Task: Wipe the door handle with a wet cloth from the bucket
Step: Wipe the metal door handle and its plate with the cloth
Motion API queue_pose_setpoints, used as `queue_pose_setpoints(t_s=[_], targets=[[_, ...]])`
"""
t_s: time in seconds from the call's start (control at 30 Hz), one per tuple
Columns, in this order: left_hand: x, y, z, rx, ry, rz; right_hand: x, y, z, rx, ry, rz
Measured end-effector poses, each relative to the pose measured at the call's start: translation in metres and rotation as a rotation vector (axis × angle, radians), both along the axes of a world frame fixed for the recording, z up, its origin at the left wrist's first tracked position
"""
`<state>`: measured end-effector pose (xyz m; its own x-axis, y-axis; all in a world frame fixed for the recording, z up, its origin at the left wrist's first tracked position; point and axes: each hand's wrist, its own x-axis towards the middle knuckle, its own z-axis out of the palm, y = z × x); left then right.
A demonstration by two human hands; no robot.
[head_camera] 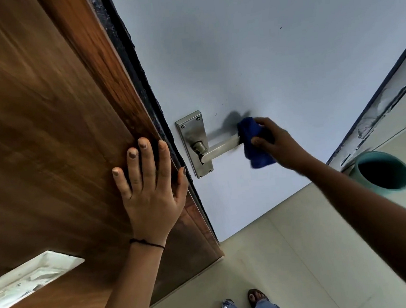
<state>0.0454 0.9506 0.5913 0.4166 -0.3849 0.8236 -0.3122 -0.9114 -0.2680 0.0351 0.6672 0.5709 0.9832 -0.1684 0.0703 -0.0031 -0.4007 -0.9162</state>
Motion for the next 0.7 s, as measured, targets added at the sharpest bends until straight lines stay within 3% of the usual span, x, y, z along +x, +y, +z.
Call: queue_pose_setpoints(t_s=[0.1, 0.17, 0.3, 0.5, 0.7], targets=[[0.0, 0.0, 0.0, -0.004, -0.005, 0.002, -0.007, 0.035, -0.021, 0.757, 0.0, -0.102], [0.0, -0.001, 0.001, 0.004, 0.002, 0.002, -0.006, 0.068, -0.024, 1.136, 0.017, -0.163], [0.0, -0.001, 0.001, 0.004, 0.01, -0.007, 0.004, 0.114, -0.02, 1.599, -0.036, -0.255], [-0.002, -0.001, 0.001, 0.007, 0.027, -0.005, -0.002, 0.151, -0.015, 1.722, -0.019, -0.285], [-0.003, -0.001, 0.001, -0.018, 0.028, -0.026, -0.007, 0.166, -0.026, 1.512, -0.003, -0.293]])
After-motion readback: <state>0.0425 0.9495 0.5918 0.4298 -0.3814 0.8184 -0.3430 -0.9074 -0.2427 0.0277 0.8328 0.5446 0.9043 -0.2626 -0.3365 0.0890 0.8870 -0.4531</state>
